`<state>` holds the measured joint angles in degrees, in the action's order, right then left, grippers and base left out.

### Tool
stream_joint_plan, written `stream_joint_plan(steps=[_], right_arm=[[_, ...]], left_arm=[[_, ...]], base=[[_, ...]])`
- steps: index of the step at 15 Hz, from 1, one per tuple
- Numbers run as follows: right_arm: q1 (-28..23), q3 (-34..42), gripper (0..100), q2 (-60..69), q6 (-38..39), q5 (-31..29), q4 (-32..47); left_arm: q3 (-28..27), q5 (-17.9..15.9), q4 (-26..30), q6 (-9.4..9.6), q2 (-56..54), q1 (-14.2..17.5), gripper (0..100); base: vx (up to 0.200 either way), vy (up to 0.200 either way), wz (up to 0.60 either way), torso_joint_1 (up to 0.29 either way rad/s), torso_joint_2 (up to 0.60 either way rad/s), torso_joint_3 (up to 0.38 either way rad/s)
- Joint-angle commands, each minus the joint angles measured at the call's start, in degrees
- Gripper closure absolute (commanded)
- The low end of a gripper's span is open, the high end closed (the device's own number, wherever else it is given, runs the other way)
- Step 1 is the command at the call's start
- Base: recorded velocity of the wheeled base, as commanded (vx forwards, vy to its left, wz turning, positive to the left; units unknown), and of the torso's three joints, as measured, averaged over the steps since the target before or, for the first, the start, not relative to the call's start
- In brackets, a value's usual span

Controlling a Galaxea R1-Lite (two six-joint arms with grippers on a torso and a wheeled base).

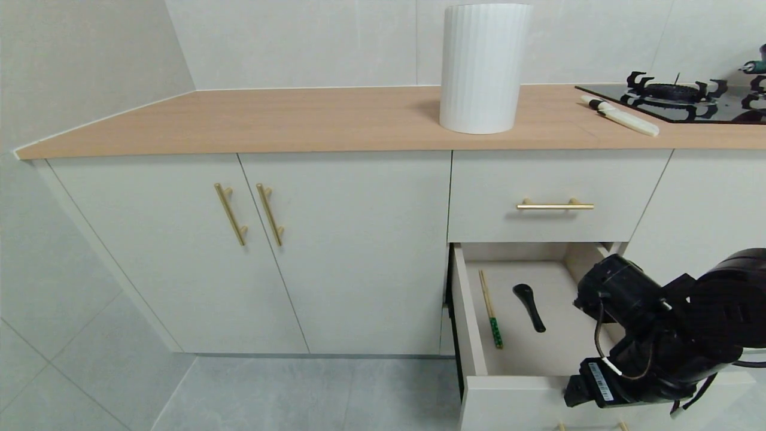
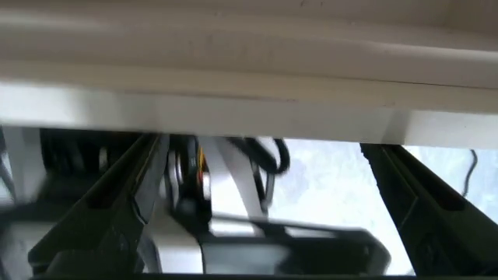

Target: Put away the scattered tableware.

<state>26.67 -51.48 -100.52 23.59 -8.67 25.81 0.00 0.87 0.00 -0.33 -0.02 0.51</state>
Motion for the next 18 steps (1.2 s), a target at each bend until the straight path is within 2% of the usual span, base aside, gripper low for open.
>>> stream_joint_plan(steps=[1, 4, 7, 12, 13, 18], right_arm=[[-0.22, 0.42, 0, -0.73, 1.90, -0.91, -3.48], [-0.66, 0.50, 0, -2.66, 3.57, -5.22, -8.14], [-2.77, 0.24, 0, -5.65, 3.04, -5.75, -16.40], [-7.25, -7.58, 0, -12.59, -0.30, -5.75, -21.33], [-8.57, -11.01, 0, -15.05, -1.97, -5.75, -22.91], [-10.24, -19.27, 0, -20.15, -2.85, -5.83, -24.23]], left_arm=[[0.00, 0.01, 0.00, -0.02, 0.02, 0.02, 0], [0.00, 0.01, 0.00, -0.02, 0.02, 0.02, 0], [0.00, 0.01, 0.00, -0.02, 0.02, 0.02, 0], [0.00, 0.01, 0.00, -0.02, 0.02, 0.02, 0], [0.00, 0.01, 0.00, -0.02, 0.02, 0.02, 0], [0.00, 0.01, 0.00, -0.02, 0.02, 0.02, 0]], base=[[0.000, 0.000, 0.00, 0.000, 0.00, 0.000], [0.000, 0.000, 0.00, 0.000, 0.00, 0.000], [0.000, 0.000, 0.00, 0.000, 0.00, 0.000], [0.000, 0.000, 0.00, 0.000, 0.00, 0.000], [0.000, 0.000, 0.00, 0.000, 0.00, 0.000], [0.000, 0.000, 0.00, 0.000, 0.00, 0.000]])
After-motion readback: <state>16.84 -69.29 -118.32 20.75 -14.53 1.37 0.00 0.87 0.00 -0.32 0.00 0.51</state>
